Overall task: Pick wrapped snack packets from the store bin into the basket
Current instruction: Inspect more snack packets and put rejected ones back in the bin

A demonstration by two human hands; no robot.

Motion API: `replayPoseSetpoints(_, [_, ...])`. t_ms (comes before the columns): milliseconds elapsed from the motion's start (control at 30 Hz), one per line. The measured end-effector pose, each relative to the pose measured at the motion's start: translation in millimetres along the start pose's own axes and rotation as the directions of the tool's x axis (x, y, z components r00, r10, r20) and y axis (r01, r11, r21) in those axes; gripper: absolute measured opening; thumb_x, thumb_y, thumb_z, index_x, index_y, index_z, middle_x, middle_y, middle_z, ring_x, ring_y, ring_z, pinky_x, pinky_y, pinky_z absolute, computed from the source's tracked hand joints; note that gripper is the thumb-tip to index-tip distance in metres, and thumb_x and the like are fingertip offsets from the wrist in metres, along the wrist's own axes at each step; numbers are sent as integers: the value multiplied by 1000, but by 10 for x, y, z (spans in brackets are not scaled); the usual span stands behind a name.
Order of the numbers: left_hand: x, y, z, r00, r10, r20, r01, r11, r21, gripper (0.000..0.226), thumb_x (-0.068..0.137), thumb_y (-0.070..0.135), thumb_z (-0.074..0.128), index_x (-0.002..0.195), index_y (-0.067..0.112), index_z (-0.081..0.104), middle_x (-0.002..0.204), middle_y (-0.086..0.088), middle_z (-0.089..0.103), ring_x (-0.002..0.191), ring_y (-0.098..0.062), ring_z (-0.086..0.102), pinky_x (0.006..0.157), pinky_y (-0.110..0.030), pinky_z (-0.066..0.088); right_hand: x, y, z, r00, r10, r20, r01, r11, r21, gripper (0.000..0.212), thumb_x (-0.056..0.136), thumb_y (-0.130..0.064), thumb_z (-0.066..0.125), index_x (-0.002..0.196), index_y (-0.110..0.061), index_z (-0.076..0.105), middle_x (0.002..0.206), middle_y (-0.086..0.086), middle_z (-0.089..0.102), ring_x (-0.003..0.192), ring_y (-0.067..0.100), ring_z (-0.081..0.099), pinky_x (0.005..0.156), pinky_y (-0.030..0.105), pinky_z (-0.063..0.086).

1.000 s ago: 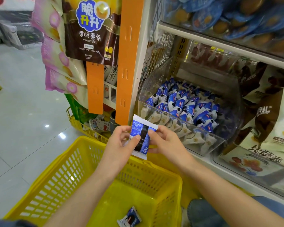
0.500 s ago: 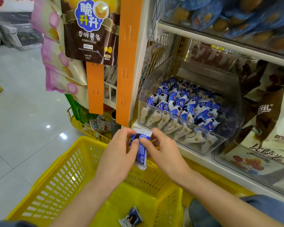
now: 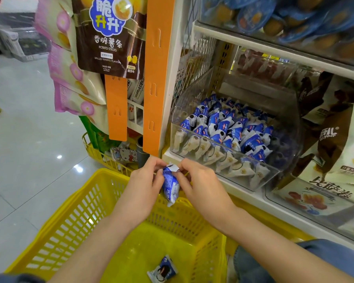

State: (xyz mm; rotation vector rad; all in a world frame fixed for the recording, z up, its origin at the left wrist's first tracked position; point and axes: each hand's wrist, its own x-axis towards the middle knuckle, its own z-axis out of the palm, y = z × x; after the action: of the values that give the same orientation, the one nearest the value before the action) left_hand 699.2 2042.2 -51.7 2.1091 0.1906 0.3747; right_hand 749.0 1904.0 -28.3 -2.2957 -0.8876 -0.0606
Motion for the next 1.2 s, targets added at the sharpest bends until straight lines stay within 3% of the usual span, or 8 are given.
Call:
replayPoseSetpoints(100, [-10, -36, 35, 998, 25, -62, -22, 999, 48, 25, 95, 15, 47, 89, 40, 46, 84, 9, 65, 72, -5, 61, 63, -24, 48, 24, -15, 41, 988, 133, 73, -142, 979, 145, 6, 93, -29, 50, 90, -24, 51, 83, -11, 58, 72, 13, 58, 69, 41, 52])
replayPoseSetpoints(233, [-18, -43, 58, 986, 45, -163, -36, 998, 60, 17, 93, 13, 51, 95, 29, 45, 80, 20, 57, 76, 10, 58, 65, -14, 48, 65, -55, 137, 909, 290, 299, -401, 800, 446, 19, 88, -34, 58, 102, -29, 46, 93, -15, 57, 75, 13, 64, 73, 39, 58])
replayPoseSetpoints(433, [-48, -14, 138, 983, -94, -155, 79, 992, -96, 20, 91, 10, 54, 103, 22, 42, 88, 24, 50, 75, 27, 51, 60, 1, 41, 181, -14, 124, 932, 310, 191, -363, 829, 426, 18, 91, -18, 55, 107, -12, 53, 108, 10, 65, 87, 25, 64, 84, 42, 51])
replayPoseSetpoints(567, [-52, -39, 135, 987, -100, -128, 94, 994, -54, 20, 91, 6, 52, 100, 23, 46, 86, 26, 49, 71, 12, 56, 60, -7, 45, 155, -12, 125, 954, 253, 158, -295, 881, 370, 7, 91, -18, 54, 89, -24, 51, 88, 4, 65, 73, 16, 60, 67, 32, 48])
replayPoseSetpoints(733, [-11, -24, 86, 982, -137, -127, 122, 985, -124, 19, 93, 5, 47, 96, 23, 49, 86, 19, 59, 72, -1, 63, 62, -21, 51, 189, -43, 48, 943, 250, 222, -326, 832, 449, 29, 92, -18, 55, 120, -11, 51, 114, 8, 63, 97, 25, 63, 87, 45, 51])
replayPoseSetpoints(900, [49, 94, -7, 899, -438, -4, 365, 754, -546, 22, 98, 17, 39, 87, 22, 58, 82, -5, 68, 66, -6, 62, 59, -25, 47, 225, -44, -99, 947, 193, 256, -303, 798, 521, 25, 95, -15, 49, 116, -15, 61, 113, 5, 64, 104, 16, 59, 87, 30, 49])
replayPoseSetpoints(1033, [37, 218, -23, 905, -356, 232, 401, 537, -742, 40, 95, 43, 34, 92, 17, 65, 82, -4, 75, 74, -12, 71, 65, -28, 57, 219, -6, -112, 937, 280, 208, -348, 716, 606, 36, 87, -7, 60, 122, -10, 51, 110, 8, 64, 87, 12, 61, 80, 23, 51])
replayPoseSetpoints(1200, [-11, 213, -1, 957, -233, 174, 290, 793, -535, 16, 92, 28, 52, 88, 32, 67, 86, 16, 73, 81, 5, 65, 66, -9, 47, 215, 30, -150, 913, 319, 255, -408, 698, 588, 22, 92, -25, 54, 108, -12, 63, 94, 3, 67, 75, 7, 62, 63, 15, 51])
